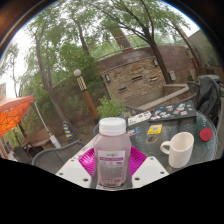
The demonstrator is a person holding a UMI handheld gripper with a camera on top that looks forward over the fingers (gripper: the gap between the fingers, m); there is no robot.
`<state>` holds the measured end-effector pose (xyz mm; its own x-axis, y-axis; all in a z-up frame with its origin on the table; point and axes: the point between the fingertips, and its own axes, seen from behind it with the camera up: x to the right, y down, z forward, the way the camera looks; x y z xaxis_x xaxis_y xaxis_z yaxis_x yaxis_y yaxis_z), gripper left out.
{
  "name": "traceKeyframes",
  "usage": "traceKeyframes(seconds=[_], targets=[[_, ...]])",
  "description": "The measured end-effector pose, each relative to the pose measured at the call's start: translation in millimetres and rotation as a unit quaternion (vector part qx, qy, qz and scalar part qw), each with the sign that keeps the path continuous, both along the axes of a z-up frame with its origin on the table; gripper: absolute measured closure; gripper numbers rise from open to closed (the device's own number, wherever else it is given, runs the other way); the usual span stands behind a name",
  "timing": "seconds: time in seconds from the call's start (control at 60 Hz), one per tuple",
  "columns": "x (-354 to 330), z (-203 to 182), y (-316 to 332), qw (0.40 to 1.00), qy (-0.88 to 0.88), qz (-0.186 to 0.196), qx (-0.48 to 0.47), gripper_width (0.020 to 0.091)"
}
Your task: Pour water
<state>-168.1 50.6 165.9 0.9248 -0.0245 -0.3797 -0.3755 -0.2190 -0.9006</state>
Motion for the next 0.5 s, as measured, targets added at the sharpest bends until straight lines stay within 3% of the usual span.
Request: traceKeyframes(seconds=[0.083,0.167,0.217,0.317,0.4,0.467,0.483,0.5], targets=[[31,20,15,0.983,0.184,-0.019,0.006,0.0698],[50,31,27,0.927,0.371,-0.052,0.01,0.0698],[70,25,28,0.873,0.483,-0.063,0.012,0.0699],[95,22,29,0.717,0.695,-0.049,0.018,0.0699],[106,20,22,0.631,0.773,-0.045,0.04,0.07],[95,28,38,0.564,0.821,-0.071,0.048,0.0699],[115,35,19,0.55,0.832,-0.048,0.051,0.0699],[117,24,29,0.543,0.836,-0.053,0.054,0.0699]])
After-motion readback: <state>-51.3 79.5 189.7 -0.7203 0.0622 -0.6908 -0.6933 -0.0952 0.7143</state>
